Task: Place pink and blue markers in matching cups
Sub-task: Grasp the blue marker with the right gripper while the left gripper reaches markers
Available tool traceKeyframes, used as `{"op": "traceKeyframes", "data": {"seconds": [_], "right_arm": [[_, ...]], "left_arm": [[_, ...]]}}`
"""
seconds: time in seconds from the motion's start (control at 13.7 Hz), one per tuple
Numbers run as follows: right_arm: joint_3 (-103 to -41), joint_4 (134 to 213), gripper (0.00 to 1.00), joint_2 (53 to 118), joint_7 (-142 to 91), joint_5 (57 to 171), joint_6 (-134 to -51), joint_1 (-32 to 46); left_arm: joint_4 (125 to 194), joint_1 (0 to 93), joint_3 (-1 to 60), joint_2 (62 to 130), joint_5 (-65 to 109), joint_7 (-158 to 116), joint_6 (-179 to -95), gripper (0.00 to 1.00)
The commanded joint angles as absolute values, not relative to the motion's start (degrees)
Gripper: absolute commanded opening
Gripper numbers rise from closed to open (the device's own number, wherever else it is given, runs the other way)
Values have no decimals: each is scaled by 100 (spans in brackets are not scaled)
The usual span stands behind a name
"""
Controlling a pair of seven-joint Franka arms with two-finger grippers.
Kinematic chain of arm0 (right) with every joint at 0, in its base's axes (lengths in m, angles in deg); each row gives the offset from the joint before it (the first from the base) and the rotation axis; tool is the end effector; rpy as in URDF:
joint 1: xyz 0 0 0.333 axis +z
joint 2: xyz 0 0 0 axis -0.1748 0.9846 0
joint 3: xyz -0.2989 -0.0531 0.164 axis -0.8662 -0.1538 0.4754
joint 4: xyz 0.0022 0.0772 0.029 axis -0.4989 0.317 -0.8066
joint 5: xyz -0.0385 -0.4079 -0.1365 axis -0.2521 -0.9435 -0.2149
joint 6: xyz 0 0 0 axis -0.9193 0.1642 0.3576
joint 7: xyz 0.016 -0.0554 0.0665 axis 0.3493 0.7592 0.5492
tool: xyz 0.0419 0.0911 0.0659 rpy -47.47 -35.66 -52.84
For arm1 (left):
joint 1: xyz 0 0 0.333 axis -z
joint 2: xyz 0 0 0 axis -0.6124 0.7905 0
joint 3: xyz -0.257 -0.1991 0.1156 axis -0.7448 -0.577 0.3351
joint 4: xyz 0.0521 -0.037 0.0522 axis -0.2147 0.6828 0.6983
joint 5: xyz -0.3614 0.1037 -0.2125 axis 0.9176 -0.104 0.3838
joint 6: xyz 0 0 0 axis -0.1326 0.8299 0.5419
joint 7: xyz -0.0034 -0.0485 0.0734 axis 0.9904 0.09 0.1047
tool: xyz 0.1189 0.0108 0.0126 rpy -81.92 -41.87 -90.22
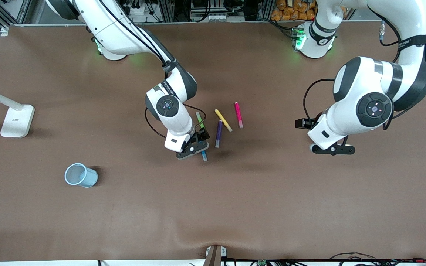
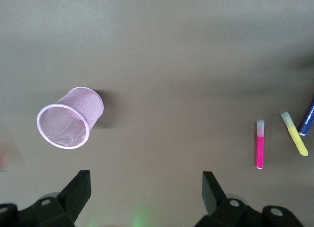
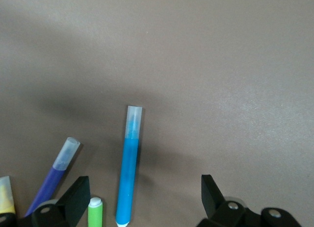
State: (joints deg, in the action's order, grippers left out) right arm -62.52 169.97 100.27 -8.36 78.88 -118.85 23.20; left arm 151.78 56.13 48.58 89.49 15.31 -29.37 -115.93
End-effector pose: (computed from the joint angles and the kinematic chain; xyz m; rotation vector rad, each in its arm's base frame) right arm 0.5982 0.4469 0.2112 -2.9644 -0.5988 -0.1496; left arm 0.6387 -0.2080 0.4226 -3.0759 0.0698 0.3920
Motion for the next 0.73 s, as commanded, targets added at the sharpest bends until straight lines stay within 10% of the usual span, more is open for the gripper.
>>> {"op": "traceKeyframes", "data": {"seconds": [0.0,0.66], "right_arm": [[-6295,16837,100,10292,-567,7716,-12035,2394],[-6321,16503,100,10723,-250,7663,-12098,2570]], "left_arm": [[15297,5736,4863,8905,1592,-3213,-11748,100],[15456,5754,4775,9046,1601,-3231,-12047,100]]}}
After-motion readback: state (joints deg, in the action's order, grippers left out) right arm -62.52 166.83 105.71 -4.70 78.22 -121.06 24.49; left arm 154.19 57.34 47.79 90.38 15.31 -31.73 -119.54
